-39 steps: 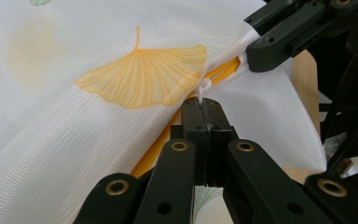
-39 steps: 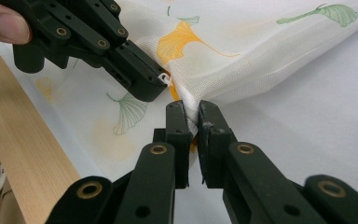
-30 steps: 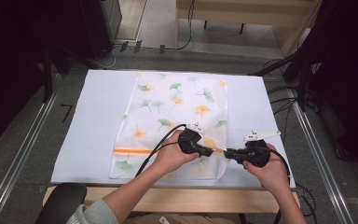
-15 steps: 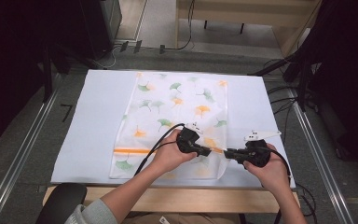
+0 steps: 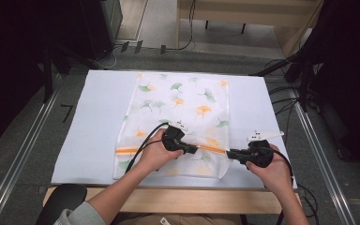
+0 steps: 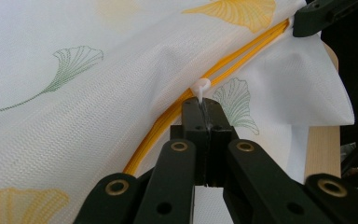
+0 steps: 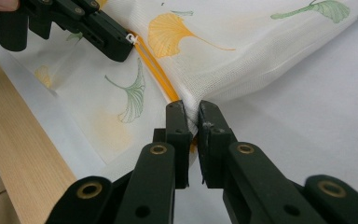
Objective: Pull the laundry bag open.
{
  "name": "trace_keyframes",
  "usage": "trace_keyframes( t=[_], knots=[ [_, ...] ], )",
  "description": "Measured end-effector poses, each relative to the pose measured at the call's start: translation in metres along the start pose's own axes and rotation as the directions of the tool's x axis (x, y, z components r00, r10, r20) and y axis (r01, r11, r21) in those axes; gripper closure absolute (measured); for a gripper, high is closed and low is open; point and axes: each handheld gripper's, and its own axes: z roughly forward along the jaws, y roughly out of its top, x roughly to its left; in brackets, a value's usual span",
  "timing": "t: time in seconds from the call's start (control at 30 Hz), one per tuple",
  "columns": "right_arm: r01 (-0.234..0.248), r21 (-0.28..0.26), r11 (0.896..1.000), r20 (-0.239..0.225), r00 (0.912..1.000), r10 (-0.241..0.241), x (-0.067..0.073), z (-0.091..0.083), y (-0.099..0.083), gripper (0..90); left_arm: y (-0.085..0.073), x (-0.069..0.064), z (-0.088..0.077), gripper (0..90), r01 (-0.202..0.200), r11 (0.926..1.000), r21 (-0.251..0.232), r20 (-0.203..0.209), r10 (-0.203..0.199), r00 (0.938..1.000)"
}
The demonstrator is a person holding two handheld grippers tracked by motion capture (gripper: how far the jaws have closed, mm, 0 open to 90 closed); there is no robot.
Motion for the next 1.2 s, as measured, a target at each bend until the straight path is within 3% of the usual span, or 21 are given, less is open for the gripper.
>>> trace_keyframes(
  t=[0.83,1.2],
  knots=[
    [-0.001,0.0,1.0,0.008,1.0,0.001,-0.001,0.0,-0.001,85.3,0.001,-0.002,-0.002,90.0,0.001,1.0,0.004,0.001,-0.001,1.0],
    [-0.007,-0.002,1.0,0.008,0.9999,0.007,-0.003,-0.001,-0.002,85.2,-0.002,0.003,-0.022,90.0,0.004,0.9992,0.039,-0.032,-0.003,0.9995]
  ],
)
